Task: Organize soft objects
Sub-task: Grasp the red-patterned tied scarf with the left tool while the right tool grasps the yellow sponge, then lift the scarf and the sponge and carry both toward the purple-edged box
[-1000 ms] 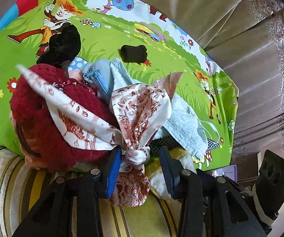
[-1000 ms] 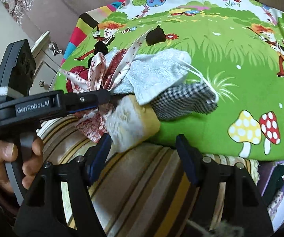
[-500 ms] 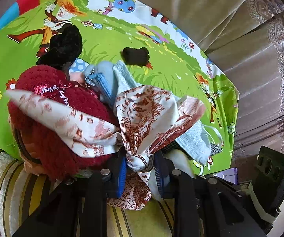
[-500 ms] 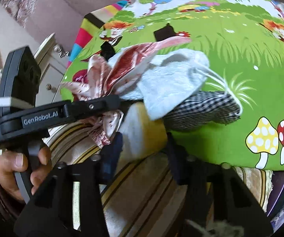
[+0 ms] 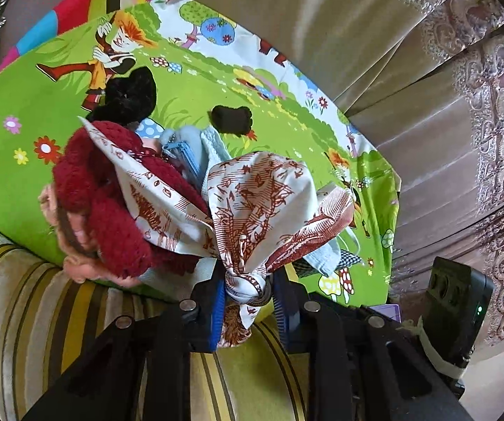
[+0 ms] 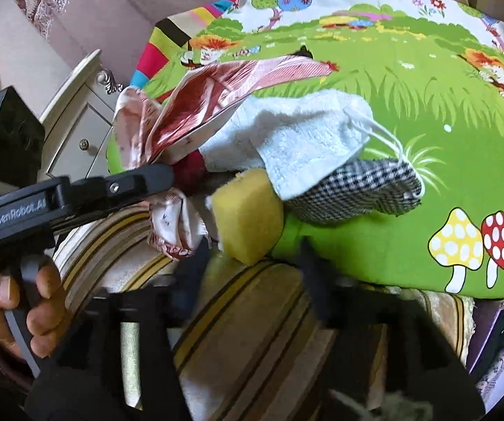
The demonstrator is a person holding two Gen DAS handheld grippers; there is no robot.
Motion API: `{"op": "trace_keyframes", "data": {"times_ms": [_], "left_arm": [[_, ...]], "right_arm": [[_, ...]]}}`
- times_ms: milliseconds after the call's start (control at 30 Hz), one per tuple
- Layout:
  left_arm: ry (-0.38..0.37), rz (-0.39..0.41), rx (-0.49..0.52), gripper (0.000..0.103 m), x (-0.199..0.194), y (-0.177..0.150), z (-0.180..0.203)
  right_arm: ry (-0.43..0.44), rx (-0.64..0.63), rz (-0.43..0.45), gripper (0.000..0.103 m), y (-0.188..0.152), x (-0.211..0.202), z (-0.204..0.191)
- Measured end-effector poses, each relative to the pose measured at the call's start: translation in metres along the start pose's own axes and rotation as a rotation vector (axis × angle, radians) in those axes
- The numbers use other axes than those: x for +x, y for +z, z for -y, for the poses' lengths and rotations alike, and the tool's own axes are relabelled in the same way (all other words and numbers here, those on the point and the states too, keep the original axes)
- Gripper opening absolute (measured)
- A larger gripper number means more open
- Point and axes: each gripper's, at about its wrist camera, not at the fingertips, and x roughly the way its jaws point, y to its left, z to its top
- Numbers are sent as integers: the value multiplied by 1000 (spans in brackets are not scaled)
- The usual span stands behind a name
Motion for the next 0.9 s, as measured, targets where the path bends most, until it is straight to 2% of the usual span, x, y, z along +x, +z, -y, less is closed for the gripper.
{"op": "trace_keyframes", "data": {"times_ms": [433,467,500,533,900], "left_arm": [[-41,52,-19,25,-26,-6,-15],[-44,54,-22,25,-27,-7,-17],[-47,55,-25,25,-29,-7,-18],[-48,56,-27,25,-30,-8,-19],[-54,68,-15,25,-41,-15,-14]], "right_arm": [[-119,31,-98,66,19,40,-19],[-125,39,-102,61,20,42,-19],[-128,44,-104,47,20,44,-17],[-130,52,-107,40,20,45,-15],[-45,55,-11,34,1,8,-22]]}}
